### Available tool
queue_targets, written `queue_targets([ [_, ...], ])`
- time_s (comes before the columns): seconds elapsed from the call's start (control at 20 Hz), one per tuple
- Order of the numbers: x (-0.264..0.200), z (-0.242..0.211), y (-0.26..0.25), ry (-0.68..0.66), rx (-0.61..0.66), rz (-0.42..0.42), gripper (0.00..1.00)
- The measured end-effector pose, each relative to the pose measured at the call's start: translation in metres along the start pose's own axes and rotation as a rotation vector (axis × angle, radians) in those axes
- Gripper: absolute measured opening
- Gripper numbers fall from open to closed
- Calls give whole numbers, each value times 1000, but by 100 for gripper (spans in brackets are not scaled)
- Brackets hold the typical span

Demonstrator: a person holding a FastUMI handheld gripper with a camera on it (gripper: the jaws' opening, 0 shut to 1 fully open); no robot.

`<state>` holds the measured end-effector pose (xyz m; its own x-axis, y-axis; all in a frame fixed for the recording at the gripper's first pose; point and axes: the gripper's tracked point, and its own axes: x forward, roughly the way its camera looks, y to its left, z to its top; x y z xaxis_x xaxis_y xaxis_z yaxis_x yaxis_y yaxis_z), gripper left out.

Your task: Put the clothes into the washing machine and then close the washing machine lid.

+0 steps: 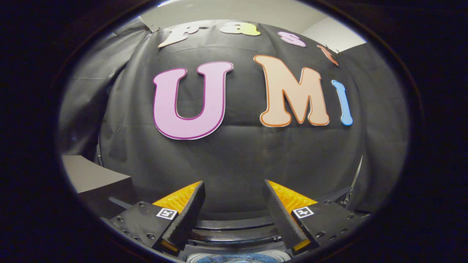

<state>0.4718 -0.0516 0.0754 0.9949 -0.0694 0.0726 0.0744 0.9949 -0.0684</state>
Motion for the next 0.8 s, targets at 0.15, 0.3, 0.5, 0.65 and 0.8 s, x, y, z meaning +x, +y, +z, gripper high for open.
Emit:
queue_targets([
  [0.15,-3,0,0,-1,-1,5,99],
  [0.3,-3,1,0,-14,0,0,98],
  [0.5,-8,-1,0,-15,-4,7,98],
  [0.65,-12,-3,-1,-1,0,-5,98],
  [0.8,-17,-8,-2,23,-6,0,98],
])
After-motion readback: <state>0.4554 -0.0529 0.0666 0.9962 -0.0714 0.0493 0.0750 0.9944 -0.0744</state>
